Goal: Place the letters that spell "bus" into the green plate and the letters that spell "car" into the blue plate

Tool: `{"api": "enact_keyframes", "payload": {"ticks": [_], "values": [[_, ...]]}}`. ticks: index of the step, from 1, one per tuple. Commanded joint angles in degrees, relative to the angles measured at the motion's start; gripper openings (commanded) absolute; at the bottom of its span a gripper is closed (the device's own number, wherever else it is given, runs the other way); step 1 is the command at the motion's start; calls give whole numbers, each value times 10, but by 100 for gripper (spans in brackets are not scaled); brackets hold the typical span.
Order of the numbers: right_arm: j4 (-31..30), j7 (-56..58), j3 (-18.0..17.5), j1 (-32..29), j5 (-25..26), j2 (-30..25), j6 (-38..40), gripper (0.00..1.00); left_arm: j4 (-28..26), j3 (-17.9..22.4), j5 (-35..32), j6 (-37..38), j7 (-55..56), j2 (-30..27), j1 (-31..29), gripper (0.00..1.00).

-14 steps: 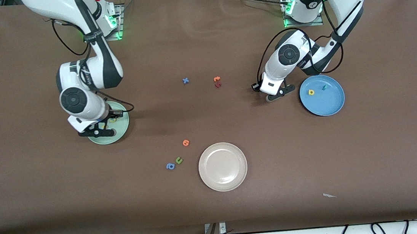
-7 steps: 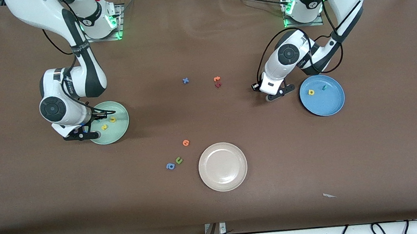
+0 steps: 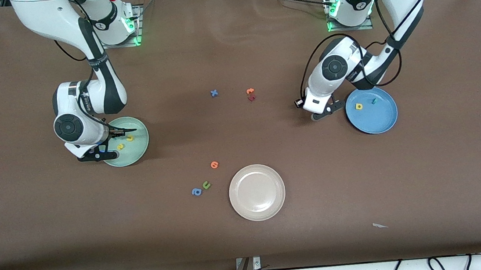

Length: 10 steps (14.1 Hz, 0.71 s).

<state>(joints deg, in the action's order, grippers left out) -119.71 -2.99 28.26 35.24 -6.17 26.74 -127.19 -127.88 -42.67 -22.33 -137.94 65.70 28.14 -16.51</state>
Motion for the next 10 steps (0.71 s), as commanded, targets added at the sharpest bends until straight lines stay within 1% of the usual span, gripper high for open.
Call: {"api": "enact_keyframes", "payload": {"ticks": [1,2,3,5,6,7,10], "values": [[-5,16,0,-5,-7,-4,-3,100,45,-13,-8,73,-42,-25,-30,0],[-3,16,0,-5,-7,-5,0,100,52,-22,-8,83,-60,-25,-53,0],[-1,13,0,-5,-7,-9,1,100,55,-42,-8,95,-84,-26,-85,0],[15,13,0,-4,-6,-16,18,100,55,-102,-8,125,-150,-25,-183,0],[38,14,-1,-4,-6,-18,45,100,55,-123,-8,143,-192,-25,-226,0],[72,12,-1,-5,-7,-20,91,100,55,-137,-8,161,-229,-25,-259,0],[164,9,0,-5,-7,-20,204,100,54,-137,-9,174,-313,-21,-308,0]]}}
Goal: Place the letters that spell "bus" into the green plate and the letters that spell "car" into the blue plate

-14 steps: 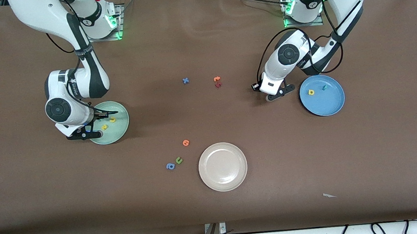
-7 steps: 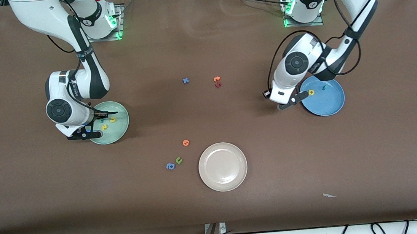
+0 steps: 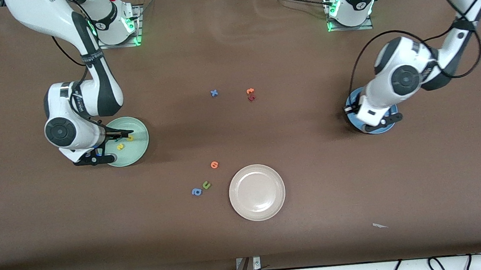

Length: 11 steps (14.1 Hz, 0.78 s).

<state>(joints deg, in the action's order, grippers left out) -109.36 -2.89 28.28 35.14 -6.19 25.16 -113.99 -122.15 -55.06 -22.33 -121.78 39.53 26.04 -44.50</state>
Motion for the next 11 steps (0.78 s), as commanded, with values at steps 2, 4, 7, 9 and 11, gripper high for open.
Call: {"api": "enact_keyframes", "payload": {"ticks": [2,4,7,9,11], "values": [[117,9,7,-4,-8,-10,134,100,-4,-10,-17,11,-68,10,-45,0],[188,14,17,-6,-16,-13,178,100,-4,3,-38,6,-74,23,-45,0],[283,21,54,-6,-49,-13,226,100,-3,24,-93,-1,-74,55,-45,0],[334,22,60,-6,-43,-14,255,100,-3,29,-100,-15,-74,62,-45,0],[363,19,84,-6,-49,-14,280,100,-3,29,-100,-15,-74,62,-45,4]]}}
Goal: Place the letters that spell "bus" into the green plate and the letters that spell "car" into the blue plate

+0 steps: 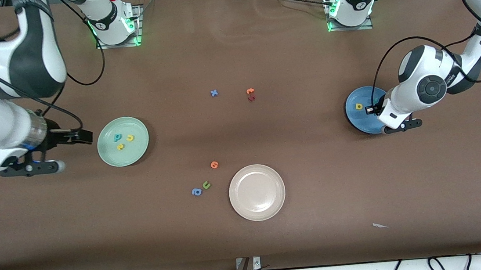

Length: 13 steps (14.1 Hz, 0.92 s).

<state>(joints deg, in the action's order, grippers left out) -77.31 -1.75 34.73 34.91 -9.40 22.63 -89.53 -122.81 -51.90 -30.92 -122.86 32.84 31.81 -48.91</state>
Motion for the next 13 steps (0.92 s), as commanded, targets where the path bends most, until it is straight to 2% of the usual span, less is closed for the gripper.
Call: {"api": "enact_keyframes", "payload": {"ticks": [1,2,3,4,6,7,9,11,13], "values": [[43,8,26,-5,-22,9,39,100,4,-3,-14,-4,-6,4,-1,24],[43,10,34,-4,-23,3,52,100,5,-3,-14,-4,-6,4,-1,61],[44,11,40,0,-22,0,82,100,5,-3,-14,-4,-7,2,-1,79],[44,10,36,-4,-20,-4,87,100,15,-4,-14,1,-7,1,-1,88],[17,7,10,-25,-19,-38,76,100,41,-8,-12,18,-6,0,2,99],[7,6,-17,-45,-16,-46,73,100,62,-11,-6,45,-6,-1,6,99],[-10,2,-99,-98,15,-67,51,100,109,-33,-5,118,-7,0,12,99],[-42,-8,-200,-155,83,-99,23,100,149,-53,11,165,-16,-1,12,99],[-100,-17,-264,-218,87,-133,-18,100,204,-58,47,218,-38,-1,13,99]]}}
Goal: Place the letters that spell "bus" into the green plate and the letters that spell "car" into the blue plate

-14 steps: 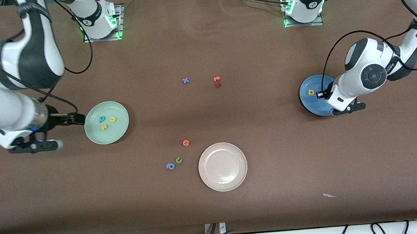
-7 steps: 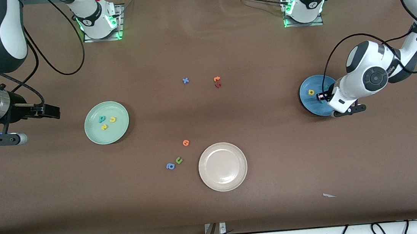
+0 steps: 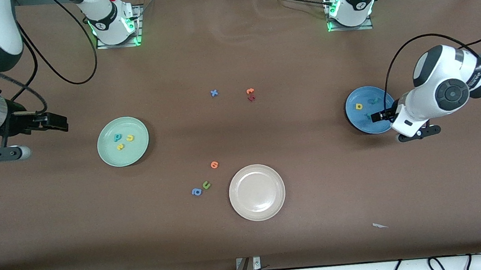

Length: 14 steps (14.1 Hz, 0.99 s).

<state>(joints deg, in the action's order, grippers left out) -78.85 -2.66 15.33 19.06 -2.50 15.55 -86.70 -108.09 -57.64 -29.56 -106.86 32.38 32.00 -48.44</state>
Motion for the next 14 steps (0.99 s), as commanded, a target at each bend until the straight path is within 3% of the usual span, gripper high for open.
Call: {"api": "enact_keyframes", "payload": {"ticks": [1,3,5,9,11,14], "values": [[-130,-8,-89,-81,18,-89,-84,100,85,-1,45,82,-47,-3,9,100],[-201,-6,-142,-156,17,-134,-140,100,140,-2,65,138,-64,-5,10,100],[-200,3,-195,-219,23,-146,-135,100,193,-3,70,185,-72,-6,13,100],[-141,6,-196,-234,49,-151,-25,100,268,-1,71,226,-72,-6,32,100],[-132,3,-195,-233,38,-143,-22,100,313,9,106,230,-72,-5,52,100],[-134,-11,-184,-194,40,-150,-44,100,384,113,154,280,-72,-6,139,100]]}}
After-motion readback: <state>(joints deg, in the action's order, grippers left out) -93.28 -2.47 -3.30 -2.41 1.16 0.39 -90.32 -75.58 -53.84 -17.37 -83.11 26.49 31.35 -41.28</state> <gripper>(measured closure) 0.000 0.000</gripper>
